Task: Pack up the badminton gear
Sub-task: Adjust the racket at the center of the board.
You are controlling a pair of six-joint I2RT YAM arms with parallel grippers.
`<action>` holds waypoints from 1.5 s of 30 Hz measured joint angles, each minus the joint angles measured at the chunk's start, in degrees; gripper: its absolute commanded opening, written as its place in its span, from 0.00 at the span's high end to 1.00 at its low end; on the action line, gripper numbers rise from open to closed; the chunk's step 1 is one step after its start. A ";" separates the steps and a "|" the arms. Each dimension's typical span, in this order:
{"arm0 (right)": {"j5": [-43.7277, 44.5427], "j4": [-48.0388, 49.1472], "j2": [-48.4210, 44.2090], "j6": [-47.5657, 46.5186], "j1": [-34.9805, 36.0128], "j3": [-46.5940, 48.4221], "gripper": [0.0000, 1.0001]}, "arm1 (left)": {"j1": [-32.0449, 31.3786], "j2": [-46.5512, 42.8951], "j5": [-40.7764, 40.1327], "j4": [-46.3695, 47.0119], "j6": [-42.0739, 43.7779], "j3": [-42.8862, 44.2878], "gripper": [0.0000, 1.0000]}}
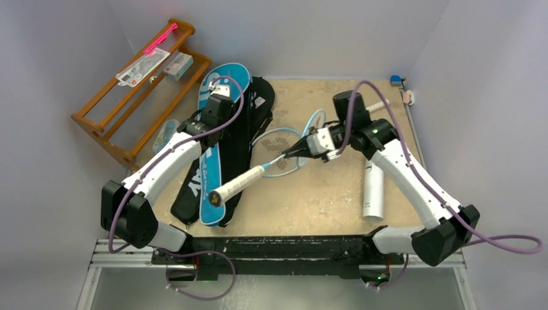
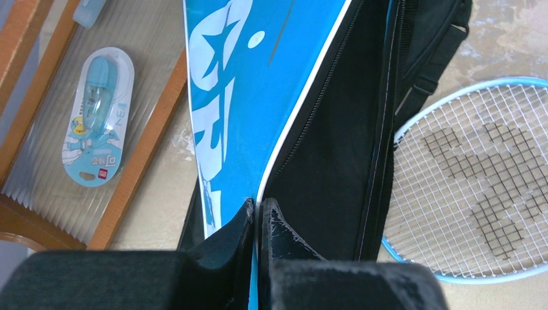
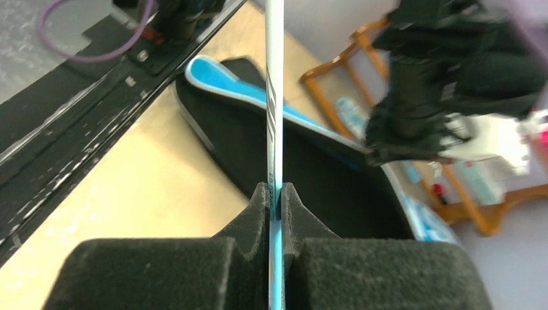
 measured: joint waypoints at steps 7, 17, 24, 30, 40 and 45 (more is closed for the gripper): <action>19.23 -6.91 1.84 -1.29 9.88 -6.36 1.00 | 3.54 -0.72 0.87 0.17 0.46 0.00 1.00; 39.01 -10.23 11.32 2.86 14.82 -6.27 1.00 | 3.82 -0.81 1.51 0.39 0.52 0.00 1.00; 50.36 -5.09 21.57 2.82 19.43 -6.08 1.00 | 3.82 -0.81 1.95 0.31 0.55 -0.02 1.00; 56.59 -0.74 30.51 -0.66 23.87 -0.61 1.00 | 3.82 -0.81 2.47 0.26 0.55 -0.07 1.00; 67.58 18.73 33.62 -6.45 26.80 -4.98 0.02 | 3.87 0.20 5.95 0.57 0.50 -0.07 1.00; 67.69 28.33 26.97 -4.70 26.71 -12.55 0.01 | 3.87 1.07 7.43 0.24 0.48 -0.07 1.00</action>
